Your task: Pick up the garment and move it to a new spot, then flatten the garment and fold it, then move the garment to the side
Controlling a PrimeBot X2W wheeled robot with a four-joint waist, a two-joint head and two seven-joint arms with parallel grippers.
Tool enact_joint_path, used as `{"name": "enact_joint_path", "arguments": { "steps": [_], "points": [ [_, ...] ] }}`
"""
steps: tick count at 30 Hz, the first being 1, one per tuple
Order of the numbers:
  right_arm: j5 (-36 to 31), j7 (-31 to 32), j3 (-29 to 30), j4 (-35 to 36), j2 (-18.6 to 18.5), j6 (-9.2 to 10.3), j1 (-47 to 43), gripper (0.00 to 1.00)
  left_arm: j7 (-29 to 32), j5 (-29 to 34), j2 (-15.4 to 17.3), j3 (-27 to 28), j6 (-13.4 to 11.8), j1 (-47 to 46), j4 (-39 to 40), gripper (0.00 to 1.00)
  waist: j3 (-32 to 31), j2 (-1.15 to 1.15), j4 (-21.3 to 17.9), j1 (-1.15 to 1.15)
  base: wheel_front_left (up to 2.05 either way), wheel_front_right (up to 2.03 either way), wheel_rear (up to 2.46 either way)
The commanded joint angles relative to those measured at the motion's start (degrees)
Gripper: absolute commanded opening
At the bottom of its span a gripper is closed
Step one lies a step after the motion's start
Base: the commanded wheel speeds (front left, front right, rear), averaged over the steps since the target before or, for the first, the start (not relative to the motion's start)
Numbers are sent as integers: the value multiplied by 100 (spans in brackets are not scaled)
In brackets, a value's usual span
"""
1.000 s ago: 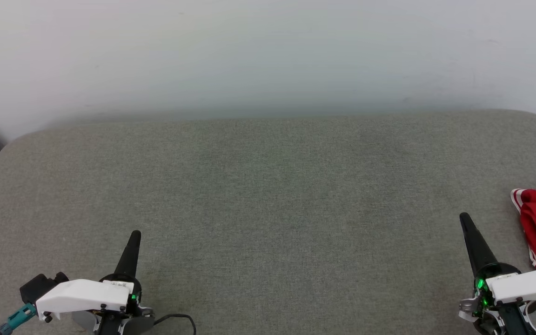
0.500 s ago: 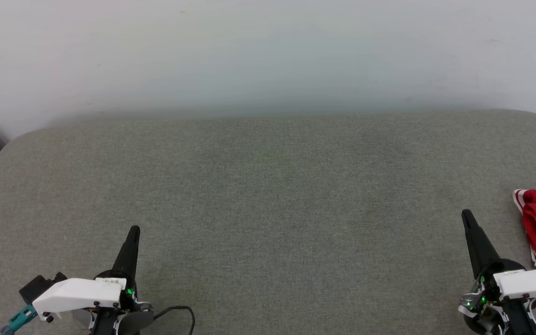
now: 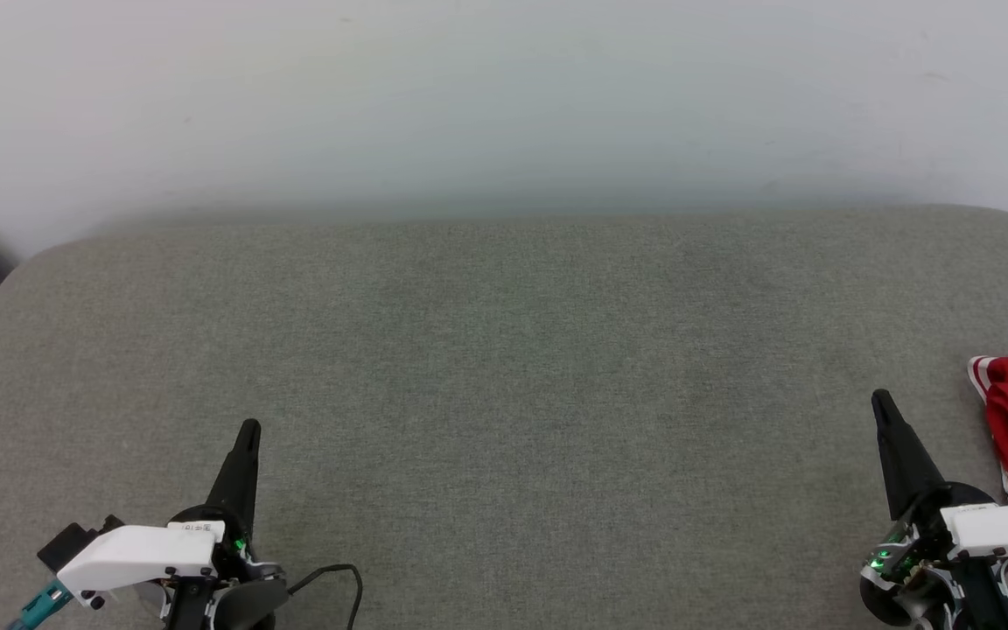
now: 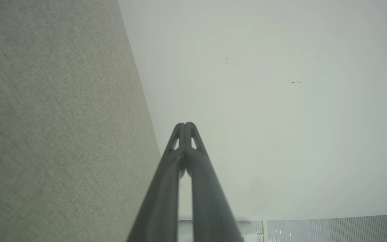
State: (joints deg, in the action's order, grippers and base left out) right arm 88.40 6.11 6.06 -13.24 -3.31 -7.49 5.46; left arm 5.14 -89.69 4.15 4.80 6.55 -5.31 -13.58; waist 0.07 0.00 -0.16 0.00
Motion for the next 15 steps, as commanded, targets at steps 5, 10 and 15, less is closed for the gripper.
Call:
{"name": "enact_joint_path", "arguments": {
  "steps": [5,10,15],
  "points": [
    [280,29,30,-63,38,0,91,0,72,-220,-63,91,80,-101,-38,0,6,0,9,0,0,0,0],
    [429,39,44,-93,48,0,105,0,117,-340,-100,140,116,-114,-56,0,11,0,16,0,0,0,0],
    [420,40,44,-91,45,0,104,0,123,-328,-102,143,114,-114,-54,0,11,0,16,0,0,0,0]
  ]
}}
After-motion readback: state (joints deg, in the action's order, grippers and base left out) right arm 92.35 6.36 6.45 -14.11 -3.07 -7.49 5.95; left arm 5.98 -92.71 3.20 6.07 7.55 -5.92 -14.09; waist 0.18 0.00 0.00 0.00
